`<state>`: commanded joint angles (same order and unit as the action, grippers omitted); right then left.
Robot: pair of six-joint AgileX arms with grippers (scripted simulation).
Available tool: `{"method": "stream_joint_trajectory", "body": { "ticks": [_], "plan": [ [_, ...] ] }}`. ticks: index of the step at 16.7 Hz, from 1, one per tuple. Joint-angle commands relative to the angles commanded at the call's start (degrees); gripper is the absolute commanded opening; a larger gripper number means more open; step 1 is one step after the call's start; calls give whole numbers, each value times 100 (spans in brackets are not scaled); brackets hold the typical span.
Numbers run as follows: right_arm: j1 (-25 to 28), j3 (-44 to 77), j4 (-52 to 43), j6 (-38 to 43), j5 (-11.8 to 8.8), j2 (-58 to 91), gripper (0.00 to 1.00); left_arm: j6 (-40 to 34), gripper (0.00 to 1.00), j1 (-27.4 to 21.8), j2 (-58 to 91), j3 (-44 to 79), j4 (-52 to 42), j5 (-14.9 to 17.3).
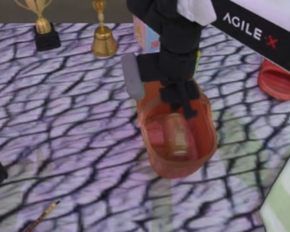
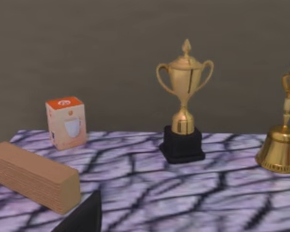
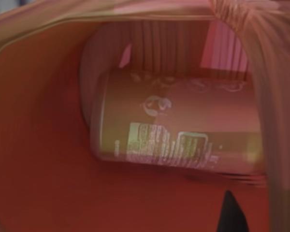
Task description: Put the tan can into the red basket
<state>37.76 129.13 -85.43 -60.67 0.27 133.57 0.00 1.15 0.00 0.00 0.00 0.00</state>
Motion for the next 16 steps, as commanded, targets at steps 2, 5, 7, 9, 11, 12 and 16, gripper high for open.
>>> {"method": "stream_joint_trajectory", "body": {
  "ticks": [2, 5, 7, 9, 11, 12, 16],
  "plan": [
    [0, 0, 0, 0, 0, 0, 0, 0, 100, 0, 0, 0, 0, 0],
    [0, 0, 0, 0, 0, 0, 0, 0, 100, 0, 0, 0, 0, 0],
    [-5, 28, -19, -6, 2, 13, 0, 0, 100, 0, 0, 0, 0, 0],
    [-26, 250, -239, -54, 4, 44, 0, 0, 100, 0, 0, 0, 0, 0],
    [-79, 673, -636, -110, 4, 70, 0, 0, 100, 0, 0, 0, 0, 0],
    [-105, 898, -840, -142, 4, 76, 0, 0, 100, 0, 0, 0, 0, 0],
    [-159, 1283, -1218, -205, 2, 66, 0, 0, 100, 0, 0, 0, 0, 0]
  ]
}}
